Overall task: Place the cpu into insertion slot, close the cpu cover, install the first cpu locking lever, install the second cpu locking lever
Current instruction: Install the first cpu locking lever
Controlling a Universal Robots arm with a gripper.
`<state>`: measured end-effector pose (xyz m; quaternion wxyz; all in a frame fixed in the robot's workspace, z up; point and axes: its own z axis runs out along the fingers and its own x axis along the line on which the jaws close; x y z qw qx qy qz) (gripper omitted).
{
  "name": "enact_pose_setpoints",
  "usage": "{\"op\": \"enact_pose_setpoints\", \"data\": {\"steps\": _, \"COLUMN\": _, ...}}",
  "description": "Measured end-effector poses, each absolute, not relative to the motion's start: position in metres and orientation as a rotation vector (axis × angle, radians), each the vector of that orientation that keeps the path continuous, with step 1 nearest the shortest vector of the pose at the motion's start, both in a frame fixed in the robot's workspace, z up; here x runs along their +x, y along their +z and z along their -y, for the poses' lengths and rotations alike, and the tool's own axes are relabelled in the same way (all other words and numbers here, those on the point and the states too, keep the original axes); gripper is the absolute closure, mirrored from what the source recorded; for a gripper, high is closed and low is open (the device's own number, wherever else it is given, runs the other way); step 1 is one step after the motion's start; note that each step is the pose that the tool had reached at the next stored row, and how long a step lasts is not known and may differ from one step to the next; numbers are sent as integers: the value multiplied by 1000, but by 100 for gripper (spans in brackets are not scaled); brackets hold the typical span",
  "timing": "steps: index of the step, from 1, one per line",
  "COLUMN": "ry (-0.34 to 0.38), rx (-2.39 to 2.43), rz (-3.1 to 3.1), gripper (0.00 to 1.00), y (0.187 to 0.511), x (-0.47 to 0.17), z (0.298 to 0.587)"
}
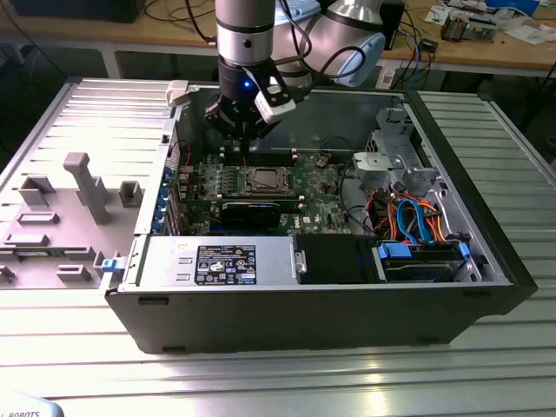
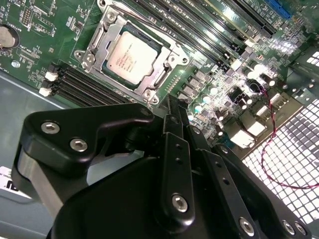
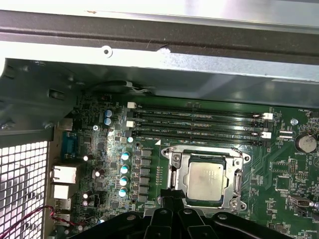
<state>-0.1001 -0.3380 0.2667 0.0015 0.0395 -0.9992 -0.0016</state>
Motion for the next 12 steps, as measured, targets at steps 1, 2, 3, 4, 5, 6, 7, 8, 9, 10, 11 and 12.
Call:
{"op": "enact_pose_setpoints", "data": {"steps": 1, "ry": -5, "rx": 124, "rz": 3136, "gripper": 89, "y": 267, "x": -100, "z": 338}}
{"op": "enact_pose_setpoints", "data": {"steps": 2, "ry": -5, "rx": 124, "rz": 3136, "gripper": 89, "y": 267, "x": -100, "z": 338}}
{"op": "enact_pose_setpoints", "data": {"steps": 3, "ry": -5, "rx": 124, "rz": 3136, "gripper": 89, "y": 267, "x": -100, "z": 338}}
{"op": "enact_pose_setpoints", "data": {"steps": 4, "ry": -5, "rx": 123, "rz": 3136, "gripper": 89, "y": 267, "x": -100, "z": 338}}
{"op": "enact_pose_setpoints", "data": {"steps": 5, "ry": -5, "rx": 124, "rz": 3136, "gripper": 89, "y": 267, "x": -100, "z": 338}}
{"op": "enact_pose_setpoints", "data": {"steps": 6, "ry": -5, "rx": 123, "rz": 3136, "gripper": 89, "y": 267, "x": -100, "z": 338}}
{"op": "enact_pose_setpoints", "data": {"steps": 7, "ry": -5, "rx": 124, "rz": 3136, "gripper": 89, "y": 267, "x": -100, "z": 338}}
{"op": "enact_pose_setpoints", "data": {"steps": 8, "ry": -5, "rx": 123, "rz": 3136, "gripper": 89, "y": 267, "x": -100, "z": 338}}
{"op": "enact_pose_setpoints", "data": {"steps": 9, "ry": -5, "rx": 123, "rz": 3136, "gripper": 89, "y": 267, "x": -100, "z": 338}}
{"op": "enact_pose_setpoints", "data": {"steps": 10, "ry": -5, "rx": 123, "rz": 3136, "gripper": 89, "y": 267, "x": -100, "z": 338}}
{"op": "enact_pose_setpoints", "data": {"steps": 11, "ry": -5, "rx": 123, "rz": 3136, "gripper": 89, "y": 267, "x": -100, "z": 338}}
{"op": "enact_pose_setpoints", "data": {"steps": 12, "ry": -5, "rx": 123, "rz": 3136, "gripper": 89, "y": 267, "x": -100, "z": 338}}
